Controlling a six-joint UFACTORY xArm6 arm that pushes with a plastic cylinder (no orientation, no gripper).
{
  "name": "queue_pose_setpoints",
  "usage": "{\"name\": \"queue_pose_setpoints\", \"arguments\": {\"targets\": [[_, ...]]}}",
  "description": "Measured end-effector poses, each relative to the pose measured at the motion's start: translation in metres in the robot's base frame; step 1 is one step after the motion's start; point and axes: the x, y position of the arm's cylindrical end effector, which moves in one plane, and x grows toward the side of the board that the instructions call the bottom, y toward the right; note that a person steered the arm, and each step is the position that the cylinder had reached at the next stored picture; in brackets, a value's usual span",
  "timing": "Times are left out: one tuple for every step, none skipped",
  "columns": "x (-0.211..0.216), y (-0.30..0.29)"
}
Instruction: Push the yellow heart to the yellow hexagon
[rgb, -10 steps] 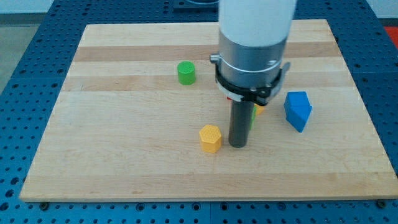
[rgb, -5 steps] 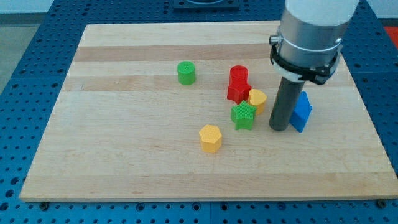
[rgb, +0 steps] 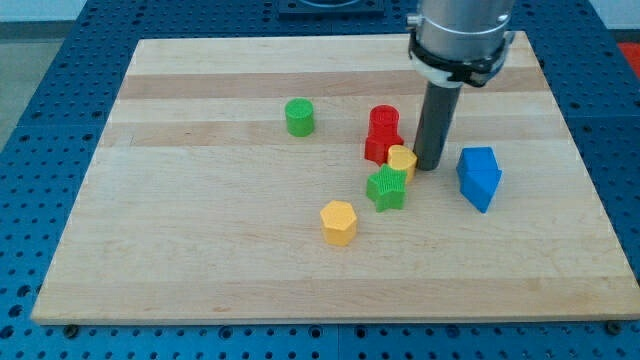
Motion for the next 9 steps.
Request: {"name": "queue_pose_setpoints", "arguments": {"targets": [[0.015, -0.021], [0.028, -0.028], [0.025, -0.031], [0.014, -0.031], [0.014, -0.048], [0.012, -0.072], [0.004, -0.096], [-0.002, -0.119], [-0.003, -0.139]]}}
